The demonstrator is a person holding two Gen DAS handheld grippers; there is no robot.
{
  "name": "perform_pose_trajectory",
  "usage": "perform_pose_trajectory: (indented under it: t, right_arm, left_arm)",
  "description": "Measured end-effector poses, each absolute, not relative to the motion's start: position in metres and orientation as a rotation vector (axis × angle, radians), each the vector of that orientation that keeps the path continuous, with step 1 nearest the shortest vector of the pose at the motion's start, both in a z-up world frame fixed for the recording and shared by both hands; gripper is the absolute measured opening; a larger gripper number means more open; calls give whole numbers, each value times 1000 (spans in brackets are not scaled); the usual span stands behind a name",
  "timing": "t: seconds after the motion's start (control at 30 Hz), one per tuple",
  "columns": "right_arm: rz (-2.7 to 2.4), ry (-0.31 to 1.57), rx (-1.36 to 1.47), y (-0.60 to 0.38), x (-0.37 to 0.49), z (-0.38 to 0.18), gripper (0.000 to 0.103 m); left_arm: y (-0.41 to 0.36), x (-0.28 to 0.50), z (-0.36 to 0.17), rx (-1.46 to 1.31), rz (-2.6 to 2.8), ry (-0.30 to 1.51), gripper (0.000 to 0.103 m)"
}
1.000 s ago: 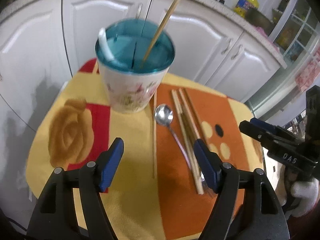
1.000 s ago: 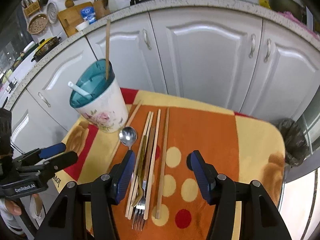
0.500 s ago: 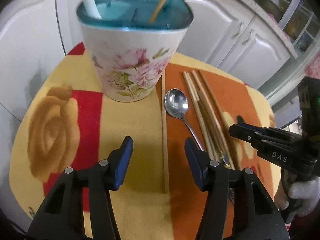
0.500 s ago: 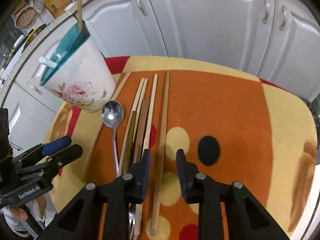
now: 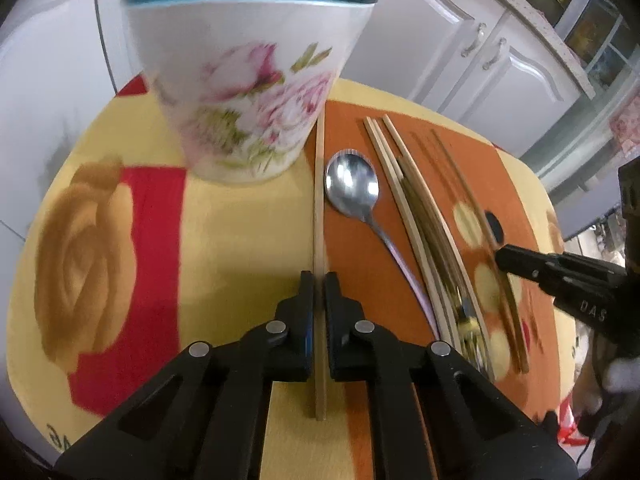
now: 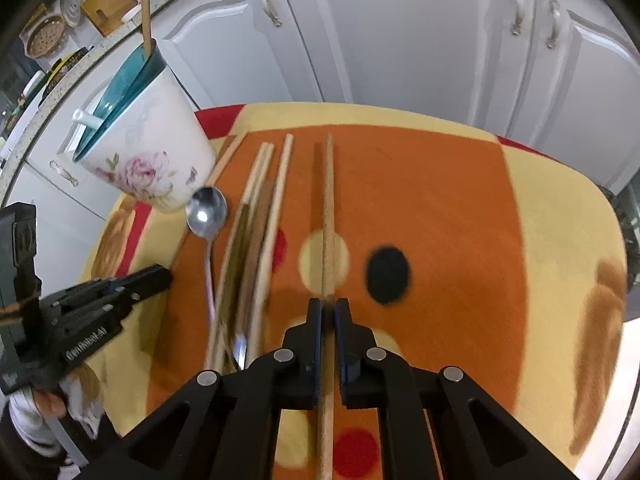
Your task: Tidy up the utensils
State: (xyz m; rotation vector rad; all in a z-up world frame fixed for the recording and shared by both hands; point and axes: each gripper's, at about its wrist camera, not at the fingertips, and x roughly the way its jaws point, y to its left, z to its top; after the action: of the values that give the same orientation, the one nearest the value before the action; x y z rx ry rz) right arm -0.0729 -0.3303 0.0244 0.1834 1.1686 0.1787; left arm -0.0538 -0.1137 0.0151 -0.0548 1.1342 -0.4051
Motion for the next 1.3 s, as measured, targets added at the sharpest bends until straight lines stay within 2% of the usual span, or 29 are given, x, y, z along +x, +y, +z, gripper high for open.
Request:
perform_pose_trajectory:
  t: [0.23,0.27,0.3,0.37,0.4,0.57,0.7,0.77,0.83,0.9,0.97,1.0,1.03,1.07,1.13,1.3]
  right_arm:
    - [196,1224,177,-346,-108,27,6]
    - [196,1221,167,-345,-109,28,12]
    - [192,1218,160,-345,-109,29,24]
    - [190,1206,163,-344,-105,31,30]
    - [192,1204,167,-343,-102,31,30]
    - [170,1177,163,-337,-74,35,30]
    - [159,1158,180,-335,-53,36,29]
    - [154,1164,169,-332,-43,32,25]
    - [138,1173,155,-331,-34,27,20]
    - [137,1189,143,-330,-26,19,9]
    - [143,1169,126,-329,-23,18,6]
    - [145,1169,122,-329,-22,18,6]
    - [148,1170,121,-329,-21,18,6]
    - [151,1172,120,-329,-21,19,6]
    - [157,1160,129,-331,-24,24,5]
    - [192,1054,161,-337,-49,64,5]
  left_arm:
    - [-81,-97,18,-33,-450,1207,4]
    - [-79,-101,17,-31,-460,1218,4]
    - [-77,-105,18,-28,-470,1227,4]
    - [-75,-109,20,-15,-481,1240,4]
    - [-75,-109,22,-11,-477,1238,5]
    - [-80,-84,28,-35,-430,1192,25]
    - [-95,-55,26,-33,-408,1178,28]
    - [-107,-43,23,15,-388,1162,30]
    - [-116,-34,17,47,-372,1158,30]
    - [-122,-26,16,71,-359,1126,30]
    - [-128,-22,14,93,-357,1105,30]
    - [-129,-21,14,94,-359,1094,30]
    - [-130,-19,13,91,-363,1083,24]
    - [-130,-18,13,87,-364,1080,11]
    - [-122,-17,14,43,-390,1106,5]
    - [-98,-25,31,-60,-417,1118,5]
